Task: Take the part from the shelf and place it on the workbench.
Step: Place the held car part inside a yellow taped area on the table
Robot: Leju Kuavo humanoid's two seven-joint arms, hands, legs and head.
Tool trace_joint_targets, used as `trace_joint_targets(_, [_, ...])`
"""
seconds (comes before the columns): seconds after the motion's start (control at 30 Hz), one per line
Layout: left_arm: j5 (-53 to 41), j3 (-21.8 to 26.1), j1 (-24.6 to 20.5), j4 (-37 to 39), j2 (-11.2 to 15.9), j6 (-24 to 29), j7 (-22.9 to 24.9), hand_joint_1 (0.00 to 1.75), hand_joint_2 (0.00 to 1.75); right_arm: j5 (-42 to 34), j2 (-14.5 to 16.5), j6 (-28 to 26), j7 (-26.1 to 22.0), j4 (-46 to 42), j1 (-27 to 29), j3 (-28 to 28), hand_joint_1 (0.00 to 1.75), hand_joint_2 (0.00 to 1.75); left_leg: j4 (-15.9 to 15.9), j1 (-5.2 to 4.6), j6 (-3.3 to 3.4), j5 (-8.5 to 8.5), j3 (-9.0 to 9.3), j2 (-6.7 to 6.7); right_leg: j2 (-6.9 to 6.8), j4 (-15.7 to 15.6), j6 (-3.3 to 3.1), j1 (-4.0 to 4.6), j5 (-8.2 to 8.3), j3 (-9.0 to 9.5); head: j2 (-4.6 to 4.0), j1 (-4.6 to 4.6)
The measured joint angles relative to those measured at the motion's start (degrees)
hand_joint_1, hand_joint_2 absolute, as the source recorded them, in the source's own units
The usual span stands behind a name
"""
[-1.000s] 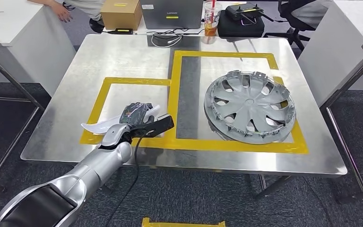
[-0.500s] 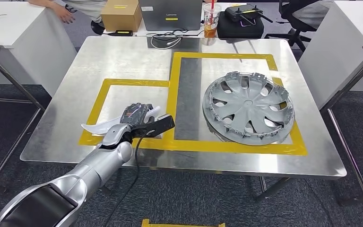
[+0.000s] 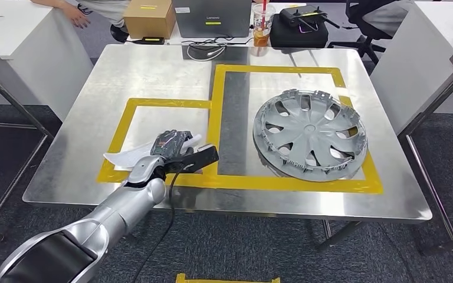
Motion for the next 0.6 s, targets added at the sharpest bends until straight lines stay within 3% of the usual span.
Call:
trace_joint_targets(0.03, [0.1, 0.0, 0.1, 0.0, 0.0, 0.1, 0.1, 0.00, 0.00, 0.1, 0.0, 0.0, -0.1, 0.0, 0.1, -0.1, 0.00, 0.00, -0.5, 0.12, 0.28, 0.27, 0.22, 0.02, -0.03, 0.3, 0.17, 0.03, -0.20, -0.20, 0.00, 0.04])
trace_joint_targets(0.1, [0.3, 0.0, 0.2, 0.0, -0.2, 0.0, 0.0, 0.00, 0.00, 0.4, 0.0, 0.1, -0.2, -0.1, 0.1, -0.4, 0.00, 0.00, -1.5, 0.40, 0.89, 0.85, 0.60, 0.01, -0.08, 4.0, 0.00, 0.14, -2.04, -2.16, 0.00, 0.14])
trace_joint_targets(0.17, [0.5, 0.0, 0.5, 0.1, -0.4, -0.4, 0.0, 0.00, 0.00, 0.7, 0.0, 0.2, -0.2, -0.1, 0.2, -0.5, 0.00, 0.00, -1.6, 0.27, 1.12, 0.94, 0.54, -0.04, -0.08, 11.6, -0.30, 0.14, -5.06, -6.05, 0.00, 0.17])
trace_joint_targets(0.23, [0.6, 0.0, 1.0, 0.3, -0.4, -0.6, 0.1, 0.00, 0.00, 0.8, -0.1, 0.2, -0.2, -0.1, 0.4, -0.6, 0.00, 0.00, -1.6, 0.17, 1.13, 0.89, 0.48, -0.10, -0.09, 16.2, 0.10, 0.09, -6.06, -8.64, 0.00, 0.17])
trace_joint_targets(0.27, [0.6, 0.1, 1.1, 0.3, -0.4, -0.7, 0.1, 0.00, 0.00, 0.8, -0.2, 0.2, -0.2, -0.1, 0.4, -0.6, 0.00, 0.00, -1.5, 0.17, 1.09, 0.86, 0.47, -0.15, -0.10, 15.0, 0.59, 0.03, -5.15, -8.30, -0.01, 0.19])
trace_joint_targets(0.33, [0.9, 0.2, 1.2, 0.4, -0.4, -0.8, 0.1, 0.00, 0.00, 0.9, -0.3, 0.2, -0.2, -0.1, 0.5, -0.8, 0.00, 0.00, -1.2, 0.19, 0.77, 0.65, 0.42, -0.24, -0.17, 7.3, 1.55, -0.16, -1.76, -4.91, 0.00, 0.21])
trace_joint_targets(0.37, [1.0, 0.3, 1.2, 0.4, -0.4, -0.8, 0.1, 0.00, 0.00, 1.0, -0.4, 0.2, -0.2, -0.1, 0.5, -0.9, 0.00, 0.00, -0.8, 0.05, 0.49, 0.44, 0.29, -0.28, -0.16, 3.5, 1.59, -0.15, -0.33, -3.10, -0.01, 0.21])
trace_joint_targets(0.43, [1.3, 0.5, 1.2, 0.4, -0.4, -0.9, 0.0, 0.00, 0.00, 1.1, -0.5, 0.3, -0.2, -0.1, 0.4, -1.1, 0.00, 0.00, -0.3, -0.21, -0.02, 0.15, 0.01, -0.27, -0.13, 0.1, 0.86, -0.03, 0.85, -1.40, -0.01, 0.14])
trace_joint_targets(0.53, [1.8, 1.0, 1.2, 0.4, -0.3, -0.8, -0.3, 0.00, 0.00, 1.3, -0.4, 0.3, -0.2, -0.2, 0.5, -1.3, 0.00, 0.00, 0.1, -0.07, -0.63, -0.20, -0.28, -0.23, -0.02, 0.0, -0.35, -0.03, 1.09, -1.28, -0.01, 0.09])
trace_joint_targets(0.6, [2.5, 1.4, 1.2, 0.4, -0.2, -0.8, -0.8, 0.00, 0.00, 1.5, -0.4, 0.3, -0.1, -0.2, 0.4, -1.5, 0.00, 0.00, 3.2, 0.16, -1.29, -2.20, -1.62, -0.20, 0.00, -0.1, -0.94, -0.31, 1.15, -1.07, -0.01, -0.05])
